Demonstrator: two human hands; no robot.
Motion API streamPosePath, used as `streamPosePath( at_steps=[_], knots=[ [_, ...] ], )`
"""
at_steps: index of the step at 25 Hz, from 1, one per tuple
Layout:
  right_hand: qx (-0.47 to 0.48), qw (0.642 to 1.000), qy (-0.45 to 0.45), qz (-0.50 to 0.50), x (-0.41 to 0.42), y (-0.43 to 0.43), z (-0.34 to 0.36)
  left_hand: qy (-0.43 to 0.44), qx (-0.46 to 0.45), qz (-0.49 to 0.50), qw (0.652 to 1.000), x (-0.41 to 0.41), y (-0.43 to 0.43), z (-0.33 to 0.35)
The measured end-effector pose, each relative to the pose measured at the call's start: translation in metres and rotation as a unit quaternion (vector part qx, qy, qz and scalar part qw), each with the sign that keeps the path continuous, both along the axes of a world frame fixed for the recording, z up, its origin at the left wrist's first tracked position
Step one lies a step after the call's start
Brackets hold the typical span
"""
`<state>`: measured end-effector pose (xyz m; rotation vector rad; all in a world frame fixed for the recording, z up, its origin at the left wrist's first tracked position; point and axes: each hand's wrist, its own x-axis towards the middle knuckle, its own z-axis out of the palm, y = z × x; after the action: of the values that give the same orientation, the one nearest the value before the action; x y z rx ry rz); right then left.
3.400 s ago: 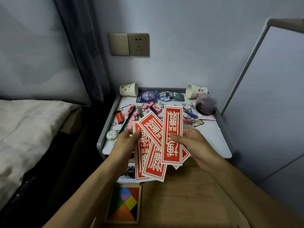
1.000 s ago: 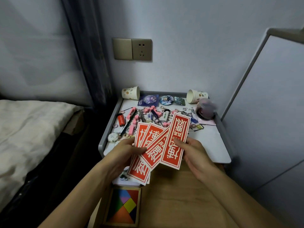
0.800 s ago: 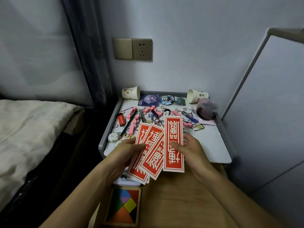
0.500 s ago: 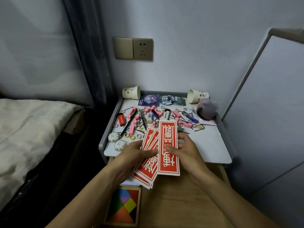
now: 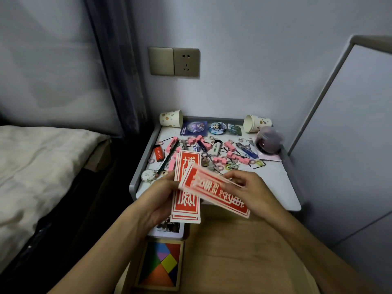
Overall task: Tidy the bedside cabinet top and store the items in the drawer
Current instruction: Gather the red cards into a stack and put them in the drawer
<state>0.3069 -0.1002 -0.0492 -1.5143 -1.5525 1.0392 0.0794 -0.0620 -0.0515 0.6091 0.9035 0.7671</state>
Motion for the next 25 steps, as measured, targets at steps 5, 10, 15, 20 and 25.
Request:
streamPosePath(
  at_steps=[5, 10, 15, 20, 25],
  knots=[
    [0.005, 0.98, -0.186, 0.072, 0.009, 0.003, 0.0, 0.045, 0.0, -0.089, 0.995, -0.002, -0.005, 0.007],
    [0.098, 0.94, -0.326, -0.023, -0.003, 0.003, -0.004, 0.108, 0.057, -0.264, 0.957, 0.004, -0.015, 0.004],
    [0.199, 0.934, -0.288, -0.068, -0.012, 0.003, -0.009, 0.075, 0.055, -0.301, 0.949, 0.012, -0.018, -0.005],
    [0.095, 0.991, -0.043, -0.088, -0.023, -0.001, -0.016, 0.12, 0.104, -0.255, 0.954, 0.016, -0.018, -0.011],
    [0.078, 0.991, 0.08, -0.072, -0.036, -0.001, -0.02, 0.268, 0.227, -0.237, 0.906, 0.026, -0.024, -0.014]
  ],
)
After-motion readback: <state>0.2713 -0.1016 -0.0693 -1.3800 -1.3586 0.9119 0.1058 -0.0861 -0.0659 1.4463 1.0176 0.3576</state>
